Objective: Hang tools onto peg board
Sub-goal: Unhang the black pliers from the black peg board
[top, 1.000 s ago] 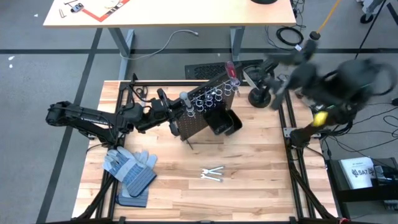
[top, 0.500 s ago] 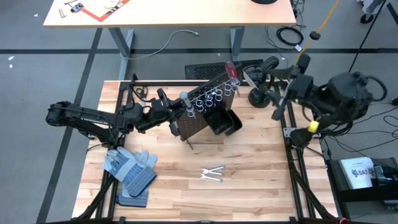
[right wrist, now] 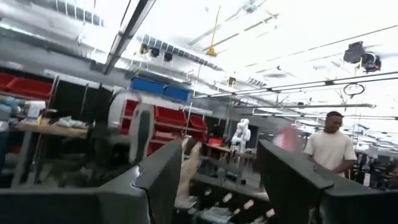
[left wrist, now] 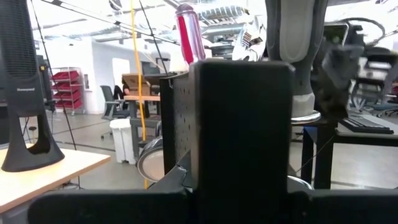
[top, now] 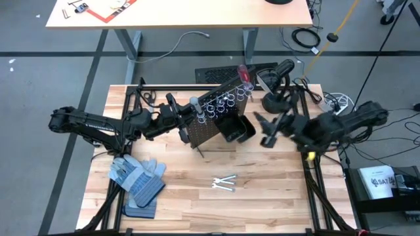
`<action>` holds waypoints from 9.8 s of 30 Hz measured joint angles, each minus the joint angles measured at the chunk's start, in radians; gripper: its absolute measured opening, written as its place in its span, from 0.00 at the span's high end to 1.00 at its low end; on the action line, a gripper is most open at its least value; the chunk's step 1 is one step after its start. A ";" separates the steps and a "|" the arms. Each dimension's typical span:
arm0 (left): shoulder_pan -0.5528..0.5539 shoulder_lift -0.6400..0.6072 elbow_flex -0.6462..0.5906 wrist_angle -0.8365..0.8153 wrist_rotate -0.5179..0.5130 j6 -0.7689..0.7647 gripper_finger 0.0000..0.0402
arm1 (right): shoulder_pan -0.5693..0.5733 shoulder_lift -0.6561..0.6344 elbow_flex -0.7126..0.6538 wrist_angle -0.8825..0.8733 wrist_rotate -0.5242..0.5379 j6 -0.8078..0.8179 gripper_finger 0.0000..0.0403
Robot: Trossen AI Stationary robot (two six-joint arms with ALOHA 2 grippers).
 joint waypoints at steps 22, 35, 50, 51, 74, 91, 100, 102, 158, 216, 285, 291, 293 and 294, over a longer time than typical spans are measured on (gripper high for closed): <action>0.000 0.000 0.000 0.001 -0.013 0.003 0.89 | -0.086 0.382 0.325 -0.090 0.204 0.217 0.39; 0.000 0.000 0.000 0.002 -0.012 0.006 0.89 | -0.182 0.420 0.324 -0.066 0.074 0.385 0.39; 0.000 0.000 0.000 0.001 -0.010 0.007 0.89 | -0.198 0.421 0.324 -0.043 0.034 0.416 0.73; 0.000 0.000 0.000 0.001 -0.010 0.007 0.89 | -0.198 0.421 0.324 -0.039 0.035 0.416 0.73; 0.001 -0.001 0.000 -0.008 -0.010 0.004 0.89 | -0.207 0.438 0.558 -0.401 0.045 0.433 0.72; 0.001 -0.002 0.000 -0.015 -0.014 0.006 0.89 | -0.215 0.445 0.611 -0.537 -0.004 0.407 0.73; 0.001 -0.001 0.000 -0.016 -0.013 0.006 0.89 | -0.228 0.444 0.610 -0.531 -0.042 0.440 0.73; 0.001 -0.001 0.000 -0.016 -0.013 0.004 0.89 | -0.236 0.444 0.610 -0.527 -0.046 0.502 0.73; 0.001 -0.001 0.000 -0.032 -0.012 0.003 0.89 | -0.259 0.448 0.605 -0.422 -0.075 0.489 0.70; 0.007 0.000 0.000 -0.033 -0.002 0.000 0.89 | -0.176 0.485 0.607 -0.626 0.276 0.584 0.44; 0.006 0.001 0.001 -0.037 0.011 0.000 0.89 | -0.080 0.480 0.610 -0.029 -0.035 0.050 0.77; 0.006 0.001 0.001 -0.036 0.007 0.000 0.89 | 0.051 0.424 0.610 -0.363 0.080 0.004 0.77; 0.006 0.001 0.000 -0.034 0.005 0.000 0.89 | 0.094 0.408 0.609 -0.524 0.147 0.045 0.77; 0.006 0.001 0.000 -0.033 0.004 0.000 0.89 | 0.115 0.399 0.609 -0.607 0.172 0.085 0.77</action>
